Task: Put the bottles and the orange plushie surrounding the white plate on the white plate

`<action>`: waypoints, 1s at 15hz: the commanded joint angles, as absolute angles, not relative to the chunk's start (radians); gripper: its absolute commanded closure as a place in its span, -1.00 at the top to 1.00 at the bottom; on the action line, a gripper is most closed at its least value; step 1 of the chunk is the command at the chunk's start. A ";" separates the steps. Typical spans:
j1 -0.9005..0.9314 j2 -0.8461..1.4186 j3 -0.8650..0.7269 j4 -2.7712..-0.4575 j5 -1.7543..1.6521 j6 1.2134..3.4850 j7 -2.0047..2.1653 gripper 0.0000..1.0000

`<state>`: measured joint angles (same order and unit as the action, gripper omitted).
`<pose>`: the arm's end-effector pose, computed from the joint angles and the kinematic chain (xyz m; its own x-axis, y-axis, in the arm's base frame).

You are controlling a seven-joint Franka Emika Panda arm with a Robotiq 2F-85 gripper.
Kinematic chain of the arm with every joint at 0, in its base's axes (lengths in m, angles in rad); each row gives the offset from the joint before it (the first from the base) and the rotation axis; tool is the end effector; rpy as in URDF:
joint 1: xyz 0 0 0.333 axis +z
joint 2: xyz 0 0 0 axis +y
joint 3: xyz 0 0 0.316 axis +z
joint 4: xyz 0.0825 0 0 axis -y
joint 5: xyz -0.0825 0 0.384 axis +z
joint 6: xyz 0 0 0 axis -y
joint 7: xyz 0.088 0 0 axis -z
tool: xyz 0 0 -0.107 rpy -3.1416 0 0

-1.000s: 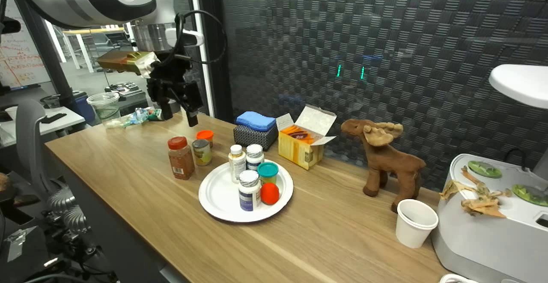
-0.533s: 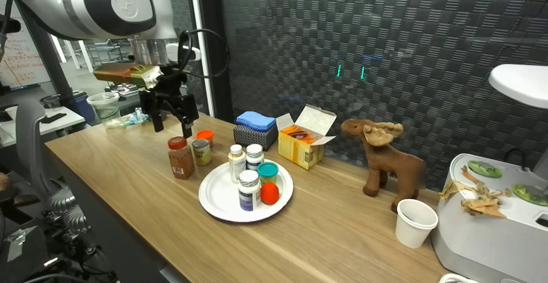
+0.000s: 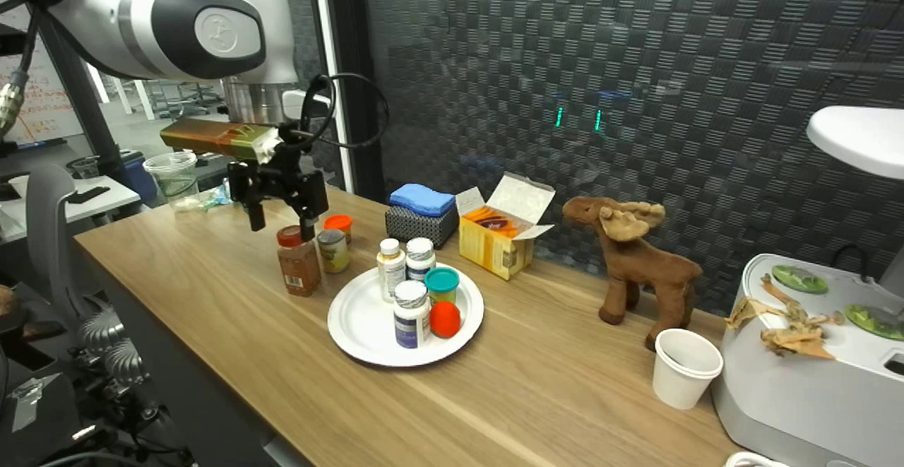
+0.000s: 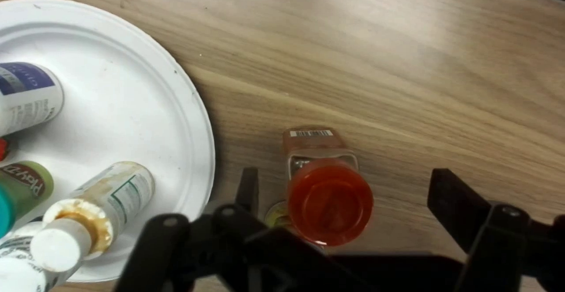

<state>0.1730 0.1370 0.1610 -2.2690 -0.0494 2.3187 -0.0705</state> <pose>0.4936 0.1704 0.2921 0.9019 0.4233 -0.0858 0.4253 -0.9050 0.0053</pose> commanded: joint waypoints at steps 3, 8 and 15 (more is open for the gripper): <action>0.169 0.151 0.168 -2.243 -0.039 2.313 -0.114 0.32; 0.169 0.159 0.165 -2.234 -0.049 2.326 -0.113 -0.30; 0.164 0.144 0.154 -2.244 -0.052 2.338 -0.062 -0.52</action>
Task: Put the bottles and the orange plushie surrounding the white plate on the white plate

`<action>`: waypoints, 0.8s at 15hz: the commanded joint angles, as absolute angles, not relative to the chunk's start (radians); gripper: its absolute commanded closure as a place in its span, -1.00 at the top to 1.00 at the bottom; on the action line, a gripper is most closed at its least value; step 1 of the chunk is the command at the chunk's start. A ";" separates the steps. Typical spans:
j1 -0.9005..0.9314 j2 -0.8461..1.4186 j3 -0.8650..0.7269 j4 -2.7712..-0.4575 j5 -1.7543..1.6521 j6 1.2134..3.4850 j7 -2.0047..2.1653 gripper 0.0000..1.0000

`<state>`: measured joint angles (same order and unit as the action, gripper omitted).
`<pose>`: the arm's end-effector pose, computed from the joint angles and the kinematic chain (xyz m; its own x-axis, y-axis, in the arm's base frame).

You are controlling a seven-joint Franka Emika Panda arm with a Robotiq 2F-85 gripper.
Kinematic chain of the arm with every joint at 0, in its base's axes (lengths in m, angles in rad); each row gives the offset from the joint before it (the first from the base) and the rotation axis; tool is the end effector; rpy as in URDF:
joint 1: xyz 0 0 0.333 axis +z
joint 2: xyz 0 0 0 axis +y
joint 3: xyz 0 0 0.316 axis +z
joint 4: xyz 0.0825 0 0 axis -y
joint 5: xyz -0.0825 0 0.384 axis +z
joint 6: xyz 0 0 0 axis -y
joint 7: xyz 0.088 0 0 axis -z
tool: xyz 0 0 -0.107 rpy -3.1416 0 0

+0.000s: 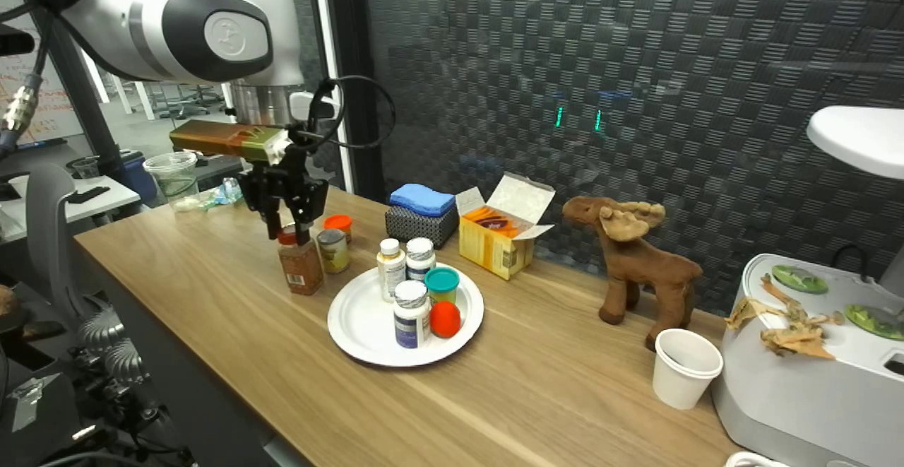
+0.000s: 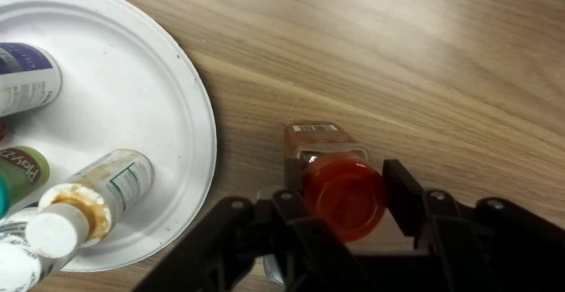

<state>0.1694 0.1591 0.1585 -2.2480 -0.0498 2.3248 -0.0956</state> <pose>0.5012 0.1696 0.2894 0.8940 0.4408 -0.0804 0.4423 -0.8969 0.0008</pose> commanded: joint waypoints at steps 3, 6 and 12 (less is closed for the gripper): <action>0.160 0.096 0.140 -2.278 -0.055 2.357 0.008 -0.52; 0.149 0.044 0.127 -2.316 -0.049 2.376 0.068 -0.52; 0.107 -0.032 0.092 -2.368 -0.030 2.375 0.126 -0.52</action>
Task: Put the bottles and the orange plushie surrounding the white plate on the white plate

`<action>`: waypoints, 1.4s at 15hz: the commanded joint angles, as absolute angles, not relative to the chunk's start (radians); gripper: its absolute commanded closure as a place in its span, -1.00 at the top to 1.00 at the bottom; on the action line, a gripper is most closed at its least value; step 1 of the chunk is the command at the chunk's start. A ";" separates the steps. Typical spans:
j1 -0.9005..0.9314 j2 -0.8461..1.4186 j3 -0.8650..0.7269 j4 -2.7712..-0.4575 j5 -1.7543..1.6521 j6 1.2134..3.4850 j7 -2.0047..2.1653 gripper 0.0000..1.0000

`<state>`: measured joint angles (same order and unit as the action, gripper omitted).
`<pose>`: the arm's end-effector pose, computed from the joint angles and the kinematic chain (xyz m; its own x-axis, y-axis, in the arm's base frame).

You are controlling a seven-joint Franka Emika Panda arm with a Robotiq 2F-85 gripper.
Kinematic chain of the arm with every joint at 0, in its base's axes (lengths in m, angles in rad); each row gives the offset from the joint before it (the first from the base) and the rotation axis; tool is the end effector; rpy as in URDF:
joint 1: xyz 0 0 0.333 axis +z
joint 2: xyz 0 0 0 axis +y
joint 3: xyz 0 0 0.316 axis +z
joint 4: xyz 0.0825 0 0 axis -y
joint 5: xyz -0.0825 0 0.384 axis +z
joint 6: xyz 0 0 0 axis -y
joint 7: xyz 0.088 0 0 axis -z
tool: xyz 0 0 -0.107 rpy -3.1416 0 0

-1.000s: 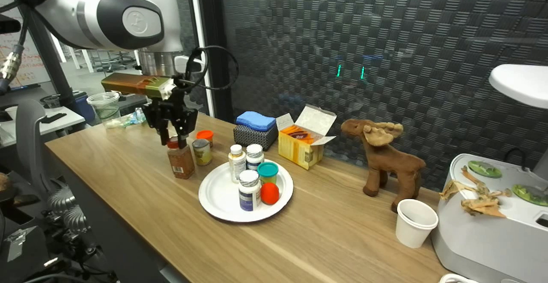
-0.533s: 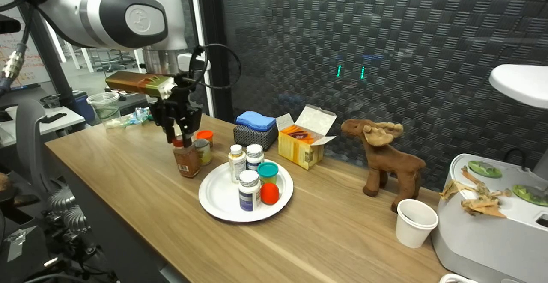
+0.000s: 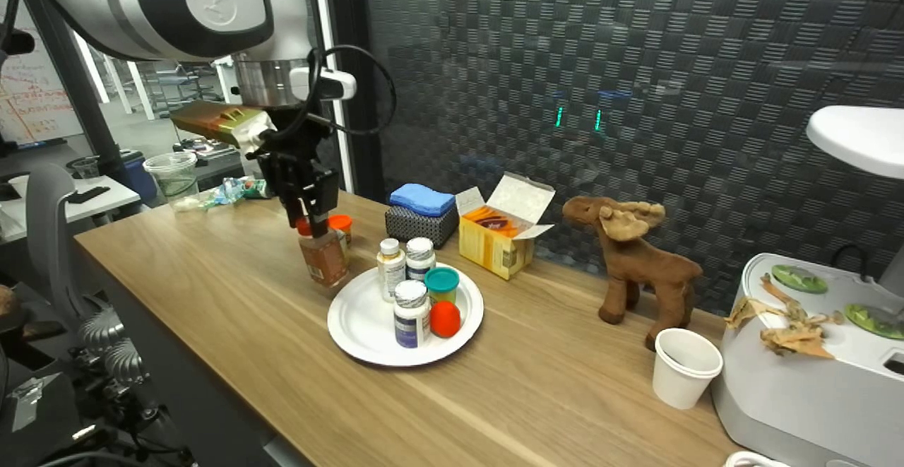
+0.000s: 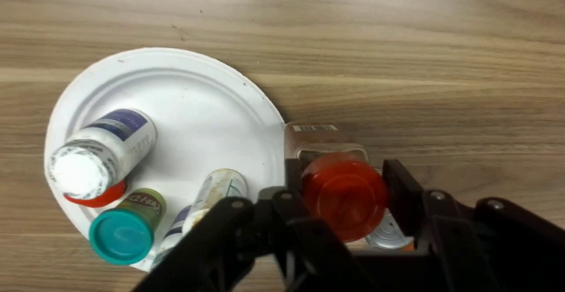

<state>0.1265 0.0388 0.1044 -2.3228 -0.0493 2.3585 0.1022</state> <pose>0.4977 0.1163 0.3234 0.9866 0.1629 -0.0002 0.1628 -0.9862 0.0308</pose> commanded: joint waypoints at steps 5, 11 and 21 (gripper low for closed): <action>0.067 -0.040 0.056 -2.379 -0.025 2.389 0.134 -0.52; 0.035 0.018 0.027 -2.357 -0.013 2.426 0.126 -0.52; 0.011 0.121 0.001 -2.296 -0.001 2.502 0.178 -0.52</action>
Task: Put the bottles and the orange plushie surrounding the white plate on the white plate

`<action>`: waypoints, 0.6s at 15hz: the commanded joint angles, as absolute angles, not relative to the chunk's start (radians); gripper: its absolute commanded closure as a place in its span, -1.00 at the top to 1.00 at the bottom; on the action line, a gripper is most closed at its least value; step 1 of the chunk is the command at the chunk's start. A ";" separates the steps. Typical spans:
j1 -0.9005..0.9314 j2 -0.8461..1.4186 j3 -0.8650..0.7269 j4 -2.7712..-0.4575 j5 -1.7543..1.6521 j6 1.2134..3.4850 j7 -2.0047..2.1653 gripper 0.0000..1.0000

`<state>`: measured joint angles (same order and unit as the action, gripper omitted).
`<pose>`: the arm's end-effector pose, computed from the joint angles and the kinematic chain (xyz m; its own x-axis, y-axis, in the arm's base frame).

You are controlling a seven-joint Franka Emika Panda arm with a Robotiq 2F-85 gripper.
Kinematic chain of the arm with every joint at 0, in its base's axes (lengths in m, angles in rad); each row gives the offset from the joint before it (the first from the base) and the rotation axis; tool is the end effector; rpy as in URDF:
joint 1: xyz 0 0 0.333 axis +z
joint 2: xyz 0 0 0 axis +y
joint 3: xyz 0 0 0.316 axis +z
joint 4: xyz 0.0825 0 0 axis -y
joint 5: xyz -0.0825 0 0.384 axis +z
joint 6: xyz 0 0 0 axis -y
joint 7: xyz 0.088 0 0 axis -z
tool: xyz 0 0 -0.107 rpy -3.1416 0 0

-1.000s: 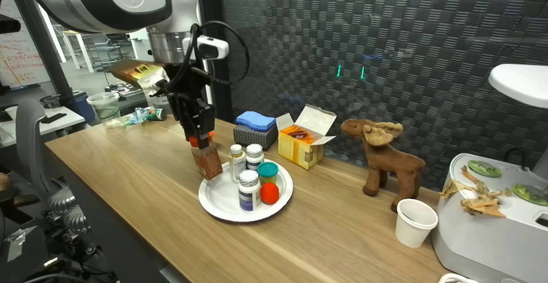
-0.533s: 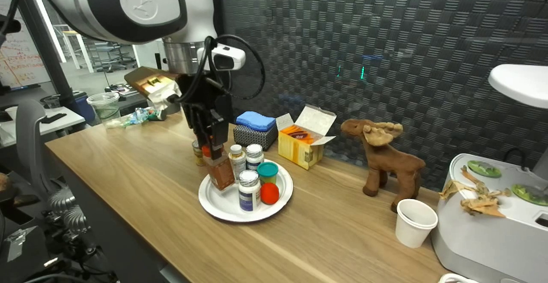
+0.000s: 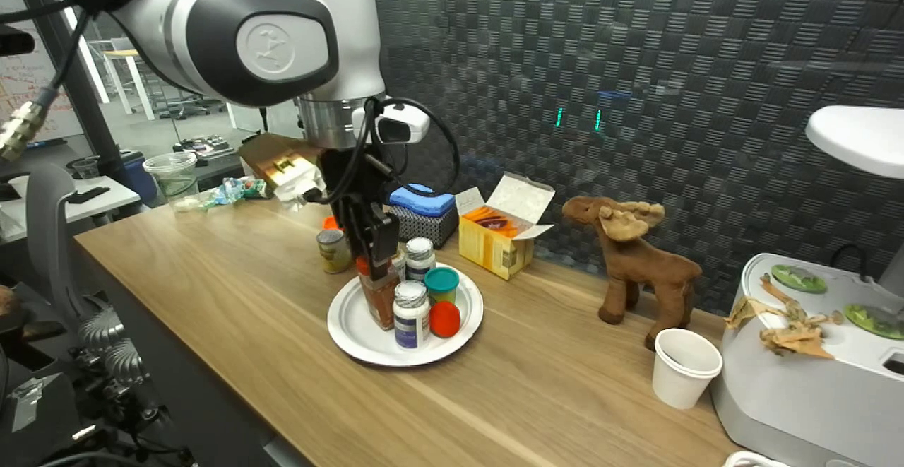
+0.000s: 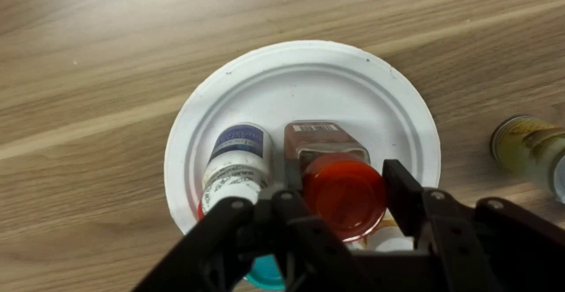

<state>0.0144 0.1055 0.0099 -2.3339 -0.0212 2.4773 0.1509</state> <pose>0.5182 0.0127 0.2951 0.9932 -0.1098 0.0393 -0.1101 -0.9939 0.0068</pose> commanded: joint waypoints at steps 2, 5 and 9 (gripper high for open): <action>0.010 0.130 -0.005 -2.286 -0.004 2.519 0.196 -0.52; 0.011 0.145 -0.011 -2.269 -0.004 2.523 0.213 -0.52; 0.013 0.168 -0.011 -2.246 -0.003 2.513 0.222 -0.52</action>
